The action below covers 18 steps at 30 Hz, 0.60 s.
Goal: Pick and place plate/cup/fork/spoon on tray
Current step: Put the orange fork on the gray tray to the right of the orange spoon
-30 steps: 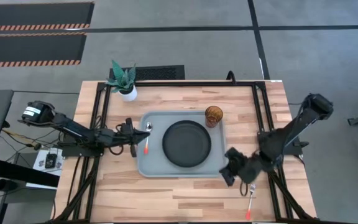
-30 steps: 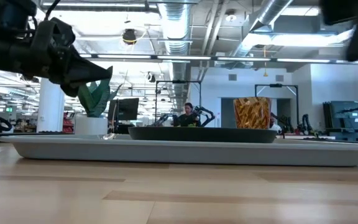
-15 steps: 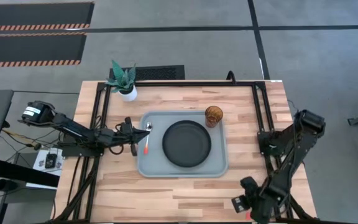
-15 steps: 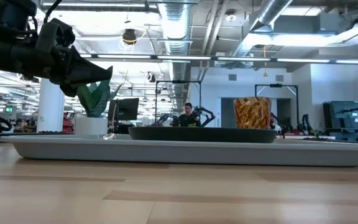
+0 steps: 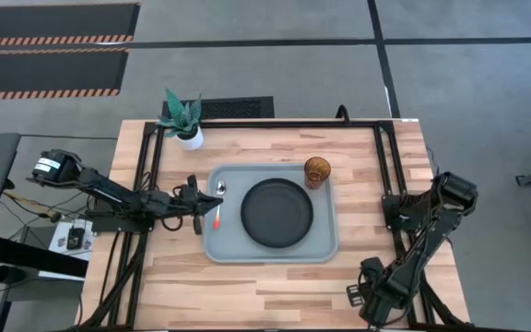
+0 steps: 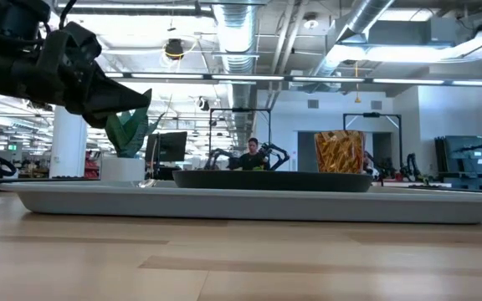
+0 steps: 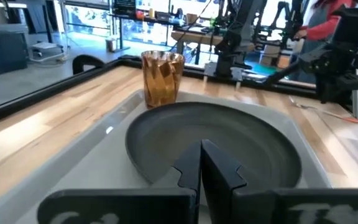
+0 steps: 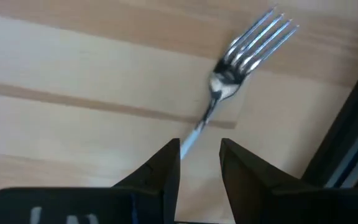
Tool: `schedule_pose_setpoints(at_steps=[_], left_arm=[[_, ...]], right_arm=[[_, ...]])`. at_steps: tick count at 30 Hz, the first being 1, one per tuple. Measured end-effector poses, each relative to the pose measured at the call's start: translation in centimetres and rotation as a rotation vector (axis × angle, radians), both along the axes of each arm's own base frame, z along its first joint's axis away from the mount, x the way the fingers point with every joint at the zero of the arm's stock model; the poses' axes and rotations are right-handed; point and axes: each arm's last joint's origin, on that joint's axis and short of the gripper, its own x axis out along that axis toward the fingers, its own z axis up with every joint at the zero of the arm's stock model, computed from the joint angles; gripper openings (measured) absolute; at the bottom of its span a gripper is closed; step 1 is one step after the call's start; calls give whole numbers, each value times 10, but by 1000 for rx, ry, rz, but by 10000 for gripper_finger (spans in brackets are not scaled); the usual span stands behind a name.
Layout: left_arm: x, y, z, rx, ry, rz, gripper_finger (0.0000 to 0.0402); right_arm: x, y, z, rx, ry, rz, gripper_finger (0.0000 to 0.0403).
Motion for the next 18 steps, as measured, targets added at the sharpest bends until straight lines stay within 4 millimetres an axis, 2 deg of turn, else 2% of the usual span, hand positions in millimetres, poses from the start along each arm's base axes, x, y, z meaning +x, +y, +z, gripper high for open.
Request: schedule_pose_setpoints(at_steps=[9, 18], left_arm=[[0, 0, 0, -3, -2, 1, 0], [0, 0, 0, -6, 1, 2, 0]], right_arm=[[8, -1, -12, -20, 9, -28, 143], [15, 8, -29, 3, 6, -36, 133]])
